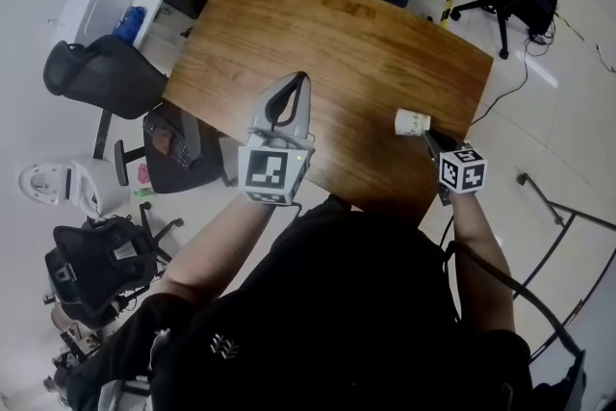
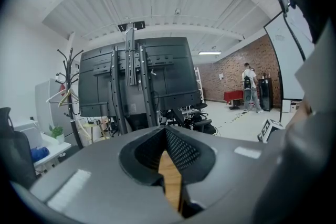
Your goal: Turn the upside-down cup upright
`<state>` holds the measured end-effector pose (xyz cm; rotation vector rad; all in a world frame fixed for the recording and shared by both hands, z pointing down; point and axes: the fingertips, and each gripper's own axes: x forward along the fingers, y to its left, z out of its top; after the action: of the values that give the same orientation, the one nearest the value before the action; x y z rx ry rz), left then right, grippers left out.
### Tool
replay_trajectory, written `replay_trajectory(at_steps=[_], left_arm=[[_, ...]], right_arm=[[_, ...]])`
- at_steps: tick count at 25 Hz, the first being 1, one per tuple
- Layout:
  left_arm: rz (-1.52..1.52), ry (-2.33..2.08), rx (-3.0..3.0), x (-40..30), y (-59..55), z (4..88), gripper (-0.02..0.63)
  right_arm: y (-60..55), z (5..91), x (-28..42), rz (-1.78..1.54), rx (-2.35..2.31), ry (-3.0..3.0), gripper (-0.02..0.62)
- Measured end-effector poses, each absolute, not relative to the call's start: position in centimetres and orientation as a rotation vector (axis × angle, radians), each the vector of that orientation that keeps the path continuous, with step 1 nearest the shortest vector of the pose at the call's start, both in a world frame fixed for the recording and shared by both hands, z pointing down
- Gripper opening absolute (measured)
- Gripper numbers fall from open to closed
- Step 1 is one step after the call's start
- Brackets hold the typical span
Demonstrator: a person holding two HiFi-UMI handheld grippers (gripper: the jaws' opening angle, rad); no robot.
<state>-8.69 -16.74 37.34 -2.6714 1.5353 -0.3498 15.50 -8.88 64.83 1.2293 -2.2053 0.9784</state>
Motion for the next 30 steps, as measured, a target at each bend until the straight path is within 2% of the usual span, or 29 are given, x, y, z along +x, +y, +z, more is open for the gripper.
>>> replay_trajectory(at_steps=[4, 14, 30], left_arm=[[-0.33, 1.524, -2.678, -8.3, -16.7, 37.2, 0.0], [-0.294, 1.512, -2.685, -7.9, -16.7, 36.9, 0.0], [-0.278, 1.543, -2.68, -9.1, -16.5, 37.1, 0.0]], right_arm=[[-8.6, 63.3, 14.8, 0.776, 1.142, -2.2, 0.026], [-7.1, 60.9, 12.8, 0.576, 0.89, -2.098, 0.012], [-7.8, 61.0, 9.5, 0.54, 0.81, -2.123, 0.046]])
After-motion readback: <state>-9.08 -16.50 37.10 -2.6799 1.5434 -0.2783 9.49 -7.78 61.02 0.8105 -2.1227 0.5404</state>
